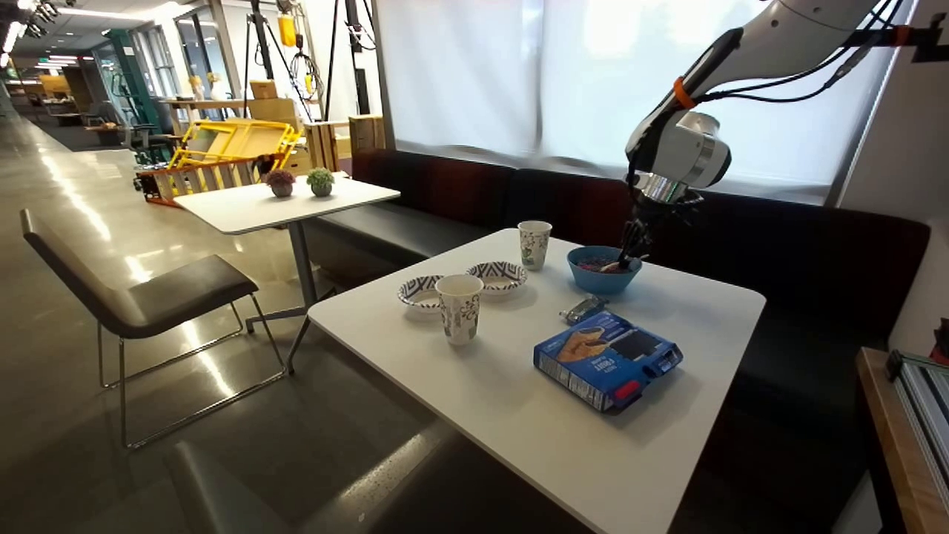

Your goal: Place some cereal from the blue bowl into the black and white bowl on the right.

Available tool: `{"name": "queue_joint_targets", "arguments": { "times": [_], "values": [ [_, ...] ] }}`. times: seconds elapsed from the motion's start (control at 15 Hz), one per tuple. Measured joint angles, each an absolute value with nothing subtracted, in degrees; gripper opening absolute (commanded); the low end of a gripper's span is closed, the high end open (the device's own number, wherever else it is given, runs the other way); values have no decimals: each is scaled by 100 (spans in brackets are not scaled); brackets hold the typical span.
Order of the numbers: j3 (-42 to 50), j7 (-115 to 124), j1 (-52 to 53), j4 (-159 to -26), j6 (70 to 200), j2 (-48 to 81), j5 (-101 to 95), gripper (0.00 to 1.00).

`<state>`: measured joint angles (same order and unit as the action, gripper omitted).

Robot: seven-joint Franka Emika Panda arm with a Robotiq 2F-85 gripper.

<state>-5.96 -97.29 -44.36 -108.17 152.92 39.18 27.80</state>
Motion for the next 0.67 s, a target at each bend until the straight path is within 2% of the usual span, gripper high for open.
{"name": "queue_joint_targets", "arguments": {
  "times": [0.67],
  "values": [
    [-346, -9591, -4289, -10969, 15601, 3681, 2050, 3]
  ]
}}
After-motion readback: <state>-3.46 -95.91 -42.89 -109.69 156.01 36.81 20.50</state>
